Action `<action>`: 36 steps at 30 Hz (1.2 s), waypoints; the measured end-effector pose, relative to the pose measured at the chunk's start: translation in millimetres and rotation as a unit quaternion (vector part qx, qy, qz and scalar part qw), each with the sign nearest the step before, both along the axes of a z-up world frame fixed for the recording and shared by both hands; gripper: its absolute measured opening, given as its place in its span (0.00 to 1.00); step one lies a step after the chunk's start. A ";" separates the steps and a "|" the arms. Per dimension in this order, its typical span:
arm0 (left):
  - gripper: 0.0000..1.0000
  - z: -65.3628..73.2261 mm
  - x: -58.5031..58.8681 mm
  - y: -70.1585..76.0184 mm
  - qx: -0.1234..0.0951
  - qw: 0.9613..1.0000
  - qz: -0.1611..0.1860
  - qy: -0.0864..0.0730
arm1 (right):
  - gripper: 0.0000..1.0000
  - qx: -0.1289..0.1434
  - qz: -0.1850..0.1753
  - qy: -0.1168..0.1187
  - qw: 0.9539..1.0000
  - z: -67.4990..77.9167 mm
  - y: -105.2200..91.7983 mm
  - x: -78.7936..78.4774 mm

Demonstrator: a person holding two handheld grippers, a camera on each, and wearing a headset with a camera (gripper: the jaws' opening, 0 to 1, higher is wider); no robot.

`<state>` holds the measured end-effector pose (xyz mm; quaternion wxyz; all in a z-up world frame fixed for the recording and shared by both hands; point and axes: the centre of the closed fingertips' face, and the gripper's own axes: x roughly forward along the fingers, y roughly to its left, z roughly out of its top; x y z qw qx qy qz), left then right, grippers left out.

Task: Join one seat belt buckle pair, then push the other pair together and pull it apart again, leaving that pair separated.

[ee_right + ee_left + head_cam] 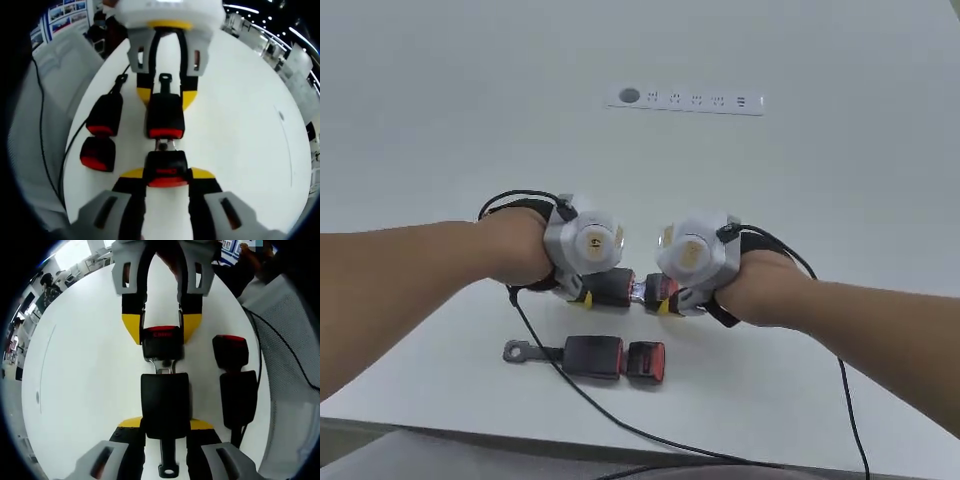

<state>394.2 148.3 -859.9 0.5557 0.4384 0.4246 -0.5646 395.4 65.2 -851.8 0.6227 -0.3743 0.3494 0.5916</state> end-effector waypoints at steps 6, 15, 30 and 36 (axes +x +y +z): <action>0.31 0.0 1.2 -0.4 -0.001 1.000 -0.001 0.001 | 0.31 0.001 -0.010 0.000 1.000 0.4 -3.7 -1.1; 0.32 0.0 1.8 -0.3 -0.004 1.000 -0.004 0.001 | 0.32 0.001 -0.031 -0.002 1.000 0.3 -22.4 -1.7; 0.32 0.7 2.9 -0.6 0.001 1.000 -0.004 0.002 | 0.33 -0.036 -0.033 -0.003 0.999 -0.1 -101.9 -8.2; 0.32 1.1 2.8 -0.2 0.003 1.000 -0.006 0.000 | 0.33 -0.057 -0.031 -0.005 0.998 -0.7 -127.4 -8.3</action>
